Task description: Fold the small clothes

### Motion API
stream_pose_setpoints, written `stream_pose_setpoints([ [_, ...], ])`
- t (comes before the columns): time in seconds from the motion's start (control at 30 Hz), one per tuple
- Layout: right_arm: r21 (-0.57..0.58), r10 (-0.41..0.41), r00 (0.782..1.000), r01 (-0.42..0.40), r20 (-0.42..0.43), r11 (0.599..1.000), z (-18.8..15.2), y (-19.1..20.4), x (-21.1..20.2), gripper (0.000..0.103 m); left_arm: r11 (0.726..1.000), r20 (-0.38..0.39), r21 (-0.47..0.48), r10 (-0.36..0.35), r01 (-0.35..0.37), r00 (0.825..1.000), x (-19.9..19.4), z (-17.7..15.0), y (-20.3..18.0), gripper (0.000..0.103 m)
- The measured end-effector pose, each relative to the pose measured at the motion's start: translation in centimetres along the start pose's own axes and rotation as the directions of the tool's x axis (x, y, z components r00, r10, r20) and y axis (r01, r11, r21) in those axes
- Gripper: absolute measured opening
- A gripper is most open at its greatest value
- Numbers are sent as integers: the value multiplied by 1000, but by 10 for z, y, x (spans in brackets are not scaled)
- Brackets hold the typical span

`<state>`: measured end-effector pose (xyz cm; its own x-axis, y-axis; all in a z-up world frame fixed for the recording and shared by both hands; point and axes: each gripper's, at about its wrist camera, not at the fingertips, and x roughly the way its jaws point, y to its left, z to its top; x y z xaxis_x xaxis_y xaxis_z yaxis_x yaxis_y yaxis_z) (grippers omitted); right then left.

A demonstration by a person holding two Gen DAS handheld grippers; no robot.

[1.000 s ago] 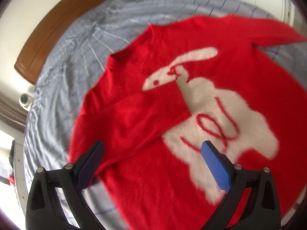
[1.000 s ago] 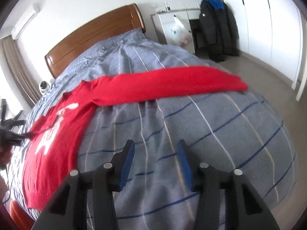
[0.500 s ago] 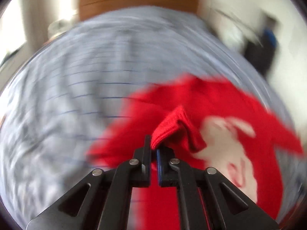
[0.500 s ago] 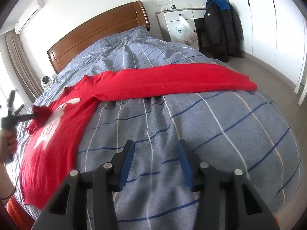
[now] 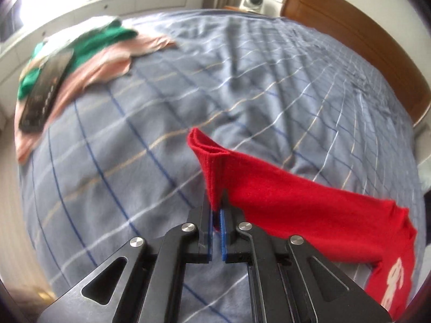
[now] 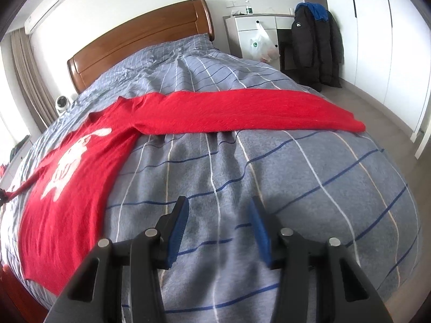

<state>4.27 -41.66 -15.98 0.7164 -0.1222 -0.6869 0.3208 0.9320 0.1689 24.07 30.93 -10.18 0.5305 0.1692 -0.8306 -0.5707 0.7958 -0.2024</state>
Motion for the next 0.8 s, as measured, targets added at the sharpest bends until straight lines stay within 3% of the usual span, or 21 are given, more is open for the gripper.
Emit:
stream_pose_setpoints([
  [0.17, -2, -3, 1000, 3, -4, 1000, 0, 0, 1, 46, 999, -59, 19, 36, -35, 998, 29, -11, -3, 2],
  [0.5, -8, -19, 1000, 19, -7, 1000, -1, 2, 2, 46, 997, -54, -15, -79, 79, 995, 39, -15, 20, 6],
  [0.67, -15, -25, 1000, 25, -6, 1000, -2, 3, 3, 46, 997, -34, 4, -83, 83, 996, 35, -20, 21, 7],
  [0.77, -11, -23, 1000, 23, -6, 1000, -2, 3, 2, 46, 997, -29, 19, -81, 81, 996, 25, -24, 21, 12],
  [0.8, -8, -22, 1000, 22, -4, 1000, -2, 3, 2, 47, 997, -25, 25, -74, 74, 997, 17, -26, 21, 24],
])
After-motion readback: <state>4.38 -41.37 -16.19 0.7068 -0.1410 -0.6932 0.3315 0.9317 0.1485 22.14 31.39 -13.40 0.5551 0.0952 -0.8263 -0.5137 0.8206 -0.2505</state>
